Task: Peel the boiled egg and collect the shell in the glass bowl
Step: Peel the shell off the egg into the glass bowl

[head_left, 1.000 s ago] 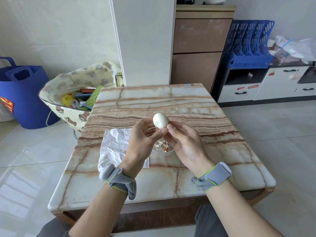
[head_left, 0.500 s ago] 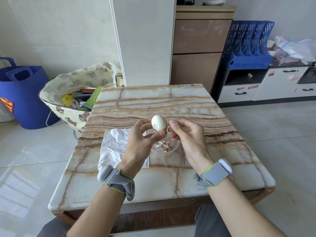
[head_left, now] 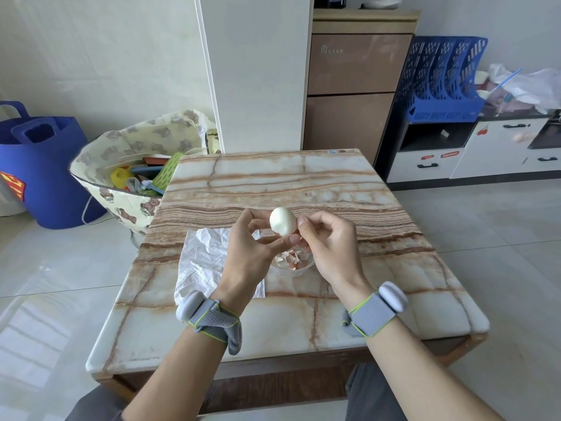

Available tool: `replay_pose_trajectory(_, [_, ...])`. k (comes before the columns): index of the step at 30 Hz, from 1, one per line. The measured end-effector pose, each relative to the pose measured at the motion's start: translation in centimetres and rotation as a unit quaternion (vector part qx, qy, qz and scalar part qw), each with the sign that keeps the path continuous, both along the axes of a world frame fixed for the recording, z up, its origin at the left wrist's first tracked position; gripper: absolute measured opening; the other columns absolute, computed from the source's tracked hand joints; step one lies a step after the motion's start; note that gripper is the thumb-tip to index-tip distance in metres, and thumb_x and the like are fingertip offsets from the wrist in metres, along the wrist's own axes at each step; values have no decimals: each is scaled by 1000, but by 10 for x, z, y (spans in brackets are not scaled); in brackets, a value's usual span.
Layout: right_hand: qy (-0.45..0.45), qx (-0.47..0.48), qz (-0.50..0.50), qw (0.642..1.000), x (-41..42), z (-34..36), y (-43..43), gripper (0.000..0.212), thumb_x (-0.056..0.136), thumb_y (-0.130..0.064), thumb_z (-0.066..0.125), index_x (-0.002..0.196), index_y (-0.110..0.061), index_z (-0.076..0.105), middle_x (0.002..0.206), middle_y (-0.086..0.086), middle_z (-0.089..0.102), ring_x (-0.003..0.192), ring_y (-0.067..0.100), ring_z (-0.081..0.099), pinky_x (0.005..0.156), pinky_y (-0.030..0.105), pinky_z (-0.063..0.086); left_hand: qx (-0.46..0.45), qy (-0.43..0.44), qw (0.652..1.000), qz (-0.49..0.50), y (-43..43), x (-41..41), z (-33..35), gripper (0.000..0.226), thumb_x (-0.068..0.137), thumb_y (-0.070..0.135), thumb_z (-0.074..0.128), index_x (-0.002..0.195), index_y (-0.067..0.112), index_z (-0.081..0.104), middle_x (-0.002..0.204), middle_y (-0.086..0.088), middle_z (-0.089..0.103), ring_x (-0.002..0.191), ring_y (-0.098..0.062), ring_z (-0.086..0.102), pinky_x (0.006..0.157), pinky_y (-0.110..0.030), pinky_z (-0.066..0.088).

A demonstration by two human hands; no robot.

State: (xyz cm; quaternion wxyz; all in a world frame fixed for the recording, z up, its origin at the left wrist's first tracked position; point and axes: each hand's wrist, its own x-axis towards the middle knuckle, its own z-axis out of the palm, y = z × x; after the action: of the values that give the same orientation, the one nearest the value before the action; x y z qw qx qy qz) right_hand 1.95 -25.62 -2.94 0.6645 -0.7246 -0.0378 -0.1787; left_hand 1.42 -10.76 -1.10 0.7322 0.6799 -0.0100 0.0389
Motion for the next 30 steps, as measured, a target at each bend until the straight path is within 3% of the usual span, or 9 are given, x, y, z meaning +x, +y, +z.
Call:
replay_pose_trajectory(5, [-11, -70, -26, 997, 3, 0, -2, 20, 92, -16, 73, 72, -18, 71, 62, -2, 70, 58, 11, 61, 60, 32, 52, 14, -7, 1000, -1, 1, -2, 0, 49, 70, 0, 91, 108, 6, 61, 111, -17, 71, 85, -35, 77, 76, -29, 62])
replay_pose_trajectory(14, [0, -63, -33, 997, 4, 4, -7, 24, 91, -10, 74, 72, -24, 70, 57, -10, 67, 49, 5, 64, 55, 22, 51, 11, -3, 1000, -26, 2, -4, 3, 43, 79, 0, 85, 115, 5, 62, 116, -17, 71, 90, -33, 77, 82, -30, 62])
replay_pose_trajectory(19, [4, -62, -51, 997, 5, 3, -10, 21, 92, -11, 73, 73, -20, 71, 56, -9, 65, 51, 5, 63, 58, 22, 49, 15, 4, 999, -47, 4, -4, 2, 41, 84, 2, 82, 120, 6, 61, 118, -17, 72, 98, -35, 76, 99, -48, 55])
replay_pose_trajectory(27, [3, -41, -65, 997, 7, 5, -11, 14, 92, -10, 72, 78, -11, 72, 60, -4, 65, 57, 13, 61, 62, 32, 50, 22, 9, 998, -56, 5, -5, 5, 42, 86, 1, 79, 125, 6, 62, 120, -18, 71, 100, -35, 76, 103, -49, 53])
replay_pose_trajectory(30, [-2, -31, -67, 997, 6, 7, -11, 16, 92, -8, 71, 77, -12, 71, 57, -5, 64, 54, 9, 60, 59, 24, 49, 25, 10, 998, -57, 5, -5, 4, 42, 87, 1, 78, 125, 5, 61, 121, -18, 72, 101, -35, 76, 105, -51, 53])
